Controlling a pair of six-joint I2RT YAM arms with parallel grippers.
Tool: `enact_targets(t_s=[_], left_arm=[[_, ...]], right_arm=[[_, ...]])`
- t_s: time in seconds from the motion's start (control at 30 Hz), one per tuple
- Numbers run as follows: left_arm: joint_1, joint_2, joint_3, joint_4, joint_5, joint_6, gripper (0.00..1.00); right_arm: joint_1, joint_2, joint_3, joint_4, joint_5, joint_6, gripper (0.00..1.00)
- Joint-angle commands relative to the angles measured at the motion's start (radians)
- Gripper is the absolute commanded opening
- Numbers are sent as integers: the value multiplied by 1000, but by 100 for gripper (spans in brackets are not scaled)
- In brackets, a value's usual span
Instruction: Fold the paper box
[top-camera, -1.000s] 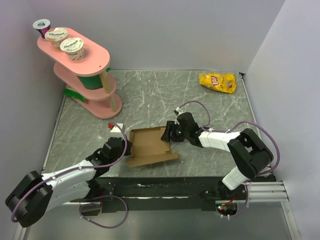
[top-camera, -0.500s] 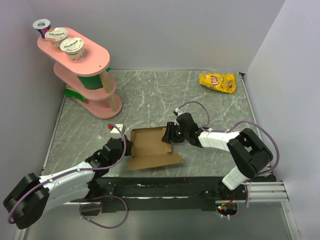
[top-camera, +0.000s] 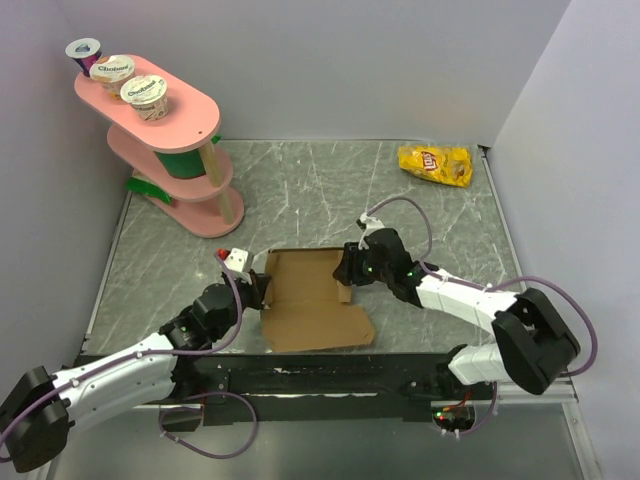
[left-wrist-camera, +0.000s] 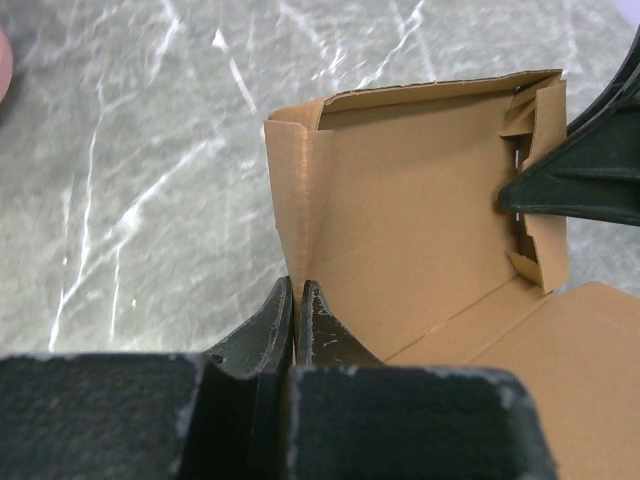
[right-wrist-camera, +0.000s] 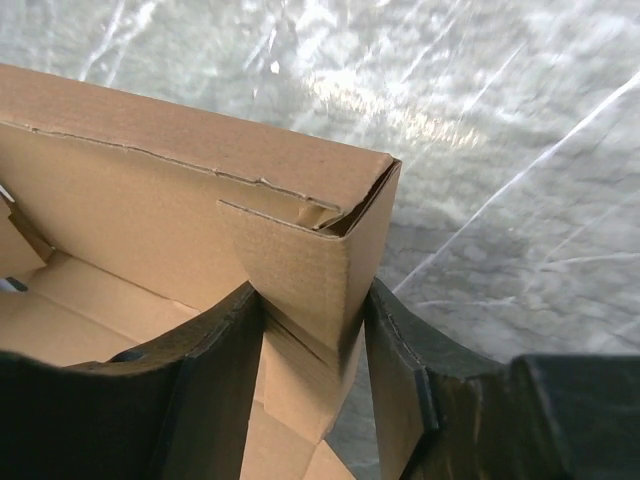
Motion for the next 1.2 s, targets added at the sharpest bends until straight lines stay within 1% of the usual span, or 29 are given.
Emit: enact_targets(t_s=[0.0,0.2,0.33,0.37,0.43,0.53,0.57,0.63,0.7,0.77,0.8,0.83,0.93,0.97,1.0,1.03,1.13,1.17], left_arm=[[-15,-7,52,97,127,34,1],[-21,-61,37,88,124,35,1],[-21,-109,48,39,184,17,1],[-21,-121,45,39,222,7,1],[-21,-116,48,13,247,-19,1],[-21,-106,31,5,268,-69,1],[-21,-112,23,8,261,-86,1],[-21,-122,3,8,248,-117,1],[-21,-136,0,-15,216,-137,1],[-21,-130,15,-47,193,-149,1],[-21,-124,23,-91,173,-164,1],[-21,-115,43,-116,132,-172,1],[-21,-70,81,-206,68,-184,1],[-21,-58,84,-214,57,-175,1],[-21,-53,83,-219,49,-172,1],[-21,-53,81,-219,41,-168,1],[-21,-61,78,-213,35,-152,1],[-21,-60,78,-211,32,-146,1]], right_arm=[[-8,-87,-26,54,46,-61,0],[-22,-127,-77,94,23,-85,0],[-94,-145,-129,188,-217,-127,0],[-100,-150,-130,200,-246,-138,0],[-106,-160,-123,188,-289,-168,0],[-128,-165,-124,224,-421,-164,6],[-143,-165,-135,266,-485,-155,9],[-154,-165,-141,278,-512,-139,14],[-163,-165,-144,268,-509,-135,15],[-169,-168,-150,263,-503,-122,30],[-172,-177,-153,257,-489,-116,32],[-174,-185,-156,251,-474,-101,32],[-174,-228,-172,226,-423,-66,31],[-174,-245,-173,219,-425,-63,41],[-174,-252,-172,209,-429,-58,56],[-174,-257,-170,191,-438,-59,75],[-177,-300,-175,166,-434,-58,91],[-180,-329,-176,148,-431,-58,93]])
